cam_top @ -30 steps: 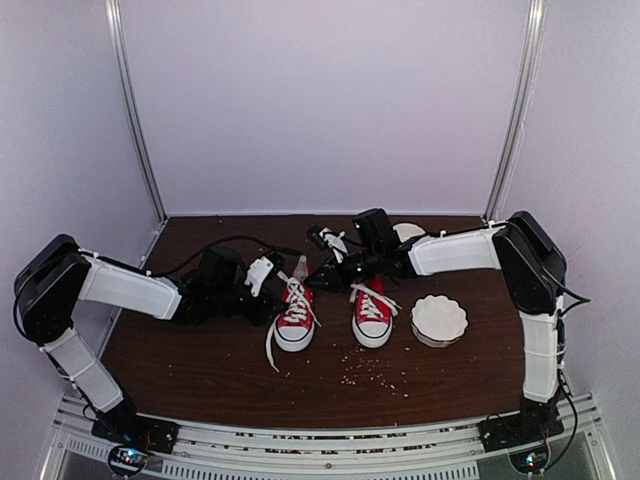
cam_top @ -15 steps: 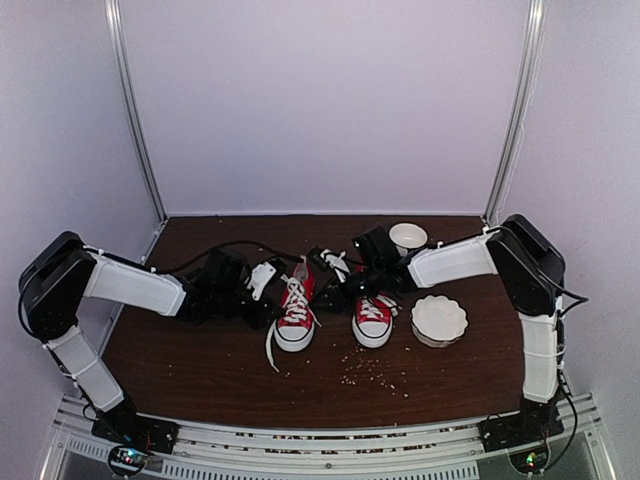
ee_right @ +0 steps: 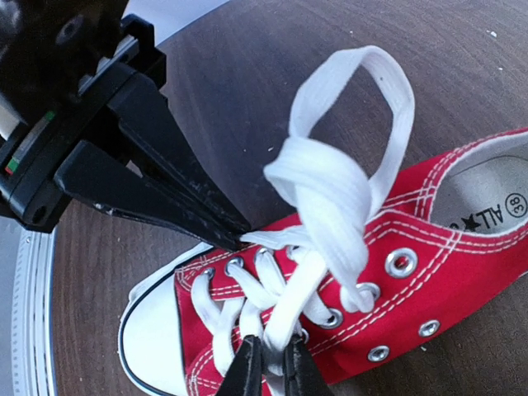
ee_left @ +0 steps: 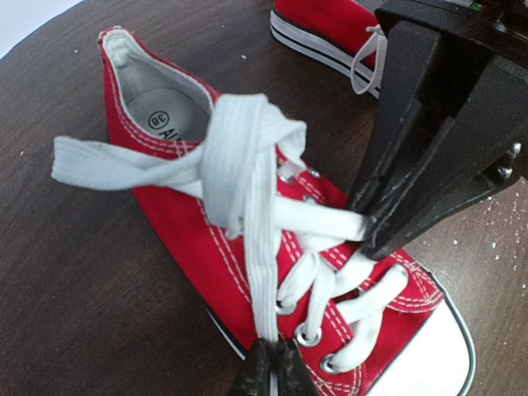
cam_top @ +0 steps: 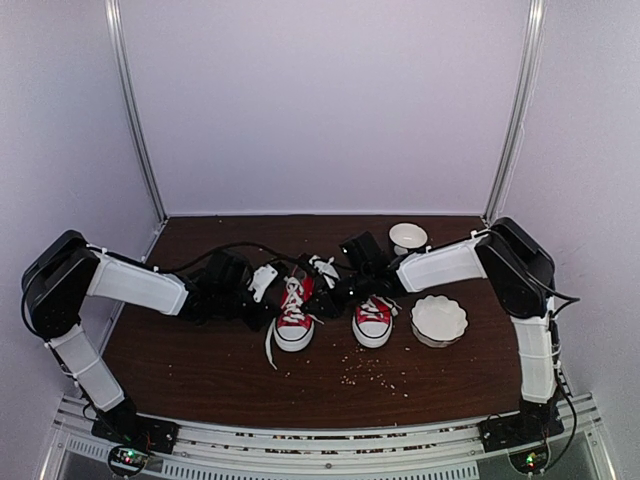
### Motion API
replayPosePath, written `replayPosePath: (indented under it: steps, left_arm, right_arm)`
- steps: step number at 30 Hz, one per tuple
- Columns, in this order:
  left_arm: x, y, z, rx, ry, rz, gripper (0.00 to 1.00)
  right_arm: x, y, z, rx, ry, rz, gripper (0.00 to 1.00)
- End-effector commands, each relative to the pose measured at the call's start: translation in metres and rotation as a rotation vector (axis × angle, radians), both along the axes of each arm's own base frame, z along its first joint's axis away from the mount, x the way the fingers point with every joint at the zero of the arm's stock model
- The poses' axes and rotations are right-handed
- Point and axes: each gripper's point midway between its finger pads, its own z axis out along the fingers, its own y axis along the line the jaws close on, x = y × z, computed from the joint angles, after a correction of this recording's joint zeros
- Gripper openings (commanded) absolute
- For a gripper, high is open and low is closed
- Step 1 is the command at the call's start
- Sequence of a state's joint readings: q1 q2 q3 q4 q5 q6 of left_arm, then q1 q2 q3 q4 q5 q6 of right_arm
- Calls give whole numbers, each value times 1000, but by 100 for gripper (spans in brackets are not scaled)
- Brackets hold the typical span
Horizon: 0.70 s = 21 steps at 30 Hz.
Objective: Tie the shoes
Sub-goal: Pull the crossed shoelace from the shoe.
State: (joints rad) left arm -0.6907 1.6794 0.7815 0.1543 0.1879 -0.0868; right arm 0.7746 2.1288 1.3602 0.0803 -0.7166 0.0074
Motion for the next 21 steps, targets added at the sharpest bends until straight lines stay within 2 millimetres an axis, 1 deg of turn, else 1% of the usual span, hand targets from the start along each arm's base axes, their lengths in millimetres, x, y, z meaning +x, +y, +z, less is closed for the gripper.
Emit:
replayPosePath:
  steps: [1, 4, 7, 13, 15, 21]
  left_arm:
    - [6, -6, 15, -36, -35, -12, 1]
    - [7, -2, 18, -29, -54, 2, 0]
    - [8, 2, 21, -20, -71, 14, 0]
    - [10, 8, 30, -20, -114, 34, 0]
    - [10, 10, 35, -22, -131, 39, 0]
    - [11, 17, 42, -9, -164, 61, 0]
  right_arm:
    - [5, -1, 1, -17, -28, -29, 4]
    - [4, -6, 7, -23, -42, -37, 0]
    - [0, -11, 16, -24, -57, -38, 0]
    - [-8, -21, 26, -31, -67, -38, 0]
    - [-12, -27, 27, -45, -68, -35, 0]
    - [-16, -53, 17, -99, -52, -98, 0]
